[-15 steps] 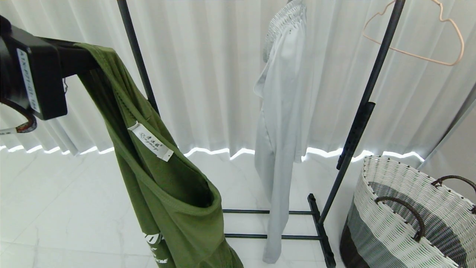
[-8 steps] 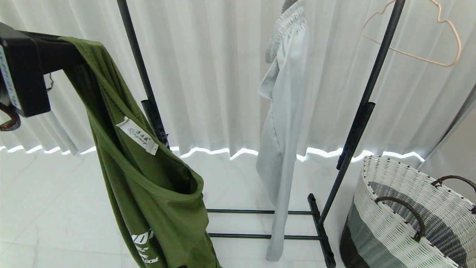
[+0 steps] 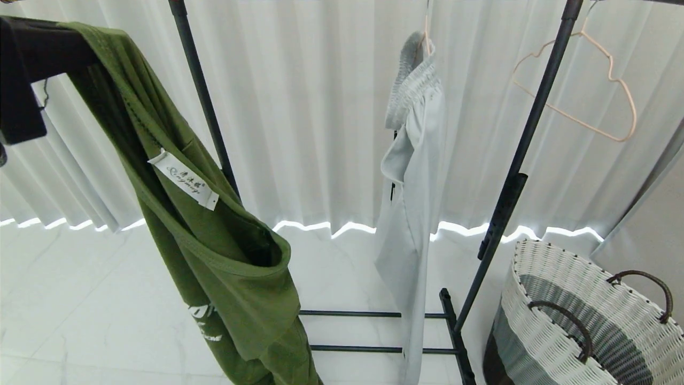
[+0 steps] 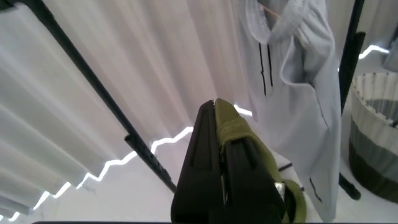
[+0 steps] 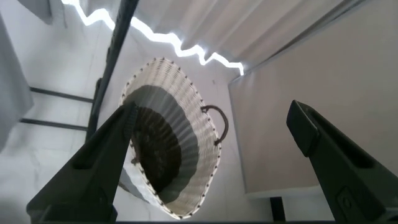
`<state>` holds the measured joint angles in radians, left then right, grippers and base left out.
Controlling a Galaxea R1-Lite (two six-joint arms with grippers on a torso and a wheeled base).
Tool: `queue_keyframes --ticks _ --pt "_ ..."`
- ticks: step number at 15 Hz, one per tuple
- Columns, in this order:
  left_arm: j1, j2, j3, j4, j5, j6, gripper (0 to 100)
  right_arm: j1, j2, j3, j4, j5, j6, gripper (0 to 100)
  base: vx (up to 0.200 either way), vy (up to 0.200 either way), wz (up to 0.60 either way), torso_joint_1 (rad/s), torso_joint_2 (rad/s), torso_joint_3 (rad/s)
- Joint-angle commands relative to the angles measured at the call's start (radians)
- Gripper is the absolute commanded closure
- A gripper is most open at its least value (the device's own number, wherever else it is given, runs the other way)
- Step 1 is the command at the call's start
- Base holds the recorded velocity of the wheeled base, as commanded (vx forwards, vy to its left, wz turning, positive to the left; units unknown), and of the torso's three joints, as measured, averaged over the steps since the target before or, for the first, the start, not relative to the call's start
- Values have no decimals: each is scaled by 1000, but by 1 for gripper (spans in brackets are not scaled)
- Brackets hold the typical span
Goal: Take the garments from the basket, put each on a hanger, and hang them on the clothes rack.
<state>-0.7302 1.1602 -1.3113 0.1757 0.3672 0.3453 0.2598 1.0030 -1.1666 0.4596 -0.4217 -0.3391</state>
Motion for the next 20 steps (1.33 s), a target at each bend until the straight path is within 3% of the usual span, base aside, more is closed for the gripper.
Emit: queue_keyframes --ticks 1,6,13,15,20 --pt "0 4 6 -15 -1 0 100 1 3 1 1 1 5 0 0 0 0 144 -476 -325" --pt "0 7 15 -39 -1 1 100 1 6 1 1 3 32 0 0 0 0 157 -464 -310" --pt "0 -1 46 -39 -1 1 100 1 25 1 1 4 11 0 0 0 0 193 -491 -296" --pt "0 4 46 -39 -1 3 100 -5 28 2 1 86 19 0 0 0 0 217 -525 -303" --pt "0 4 61 -39 -1 1 100 -45 55 2 1 170 92 0 160 0 0 157 -366 -208"
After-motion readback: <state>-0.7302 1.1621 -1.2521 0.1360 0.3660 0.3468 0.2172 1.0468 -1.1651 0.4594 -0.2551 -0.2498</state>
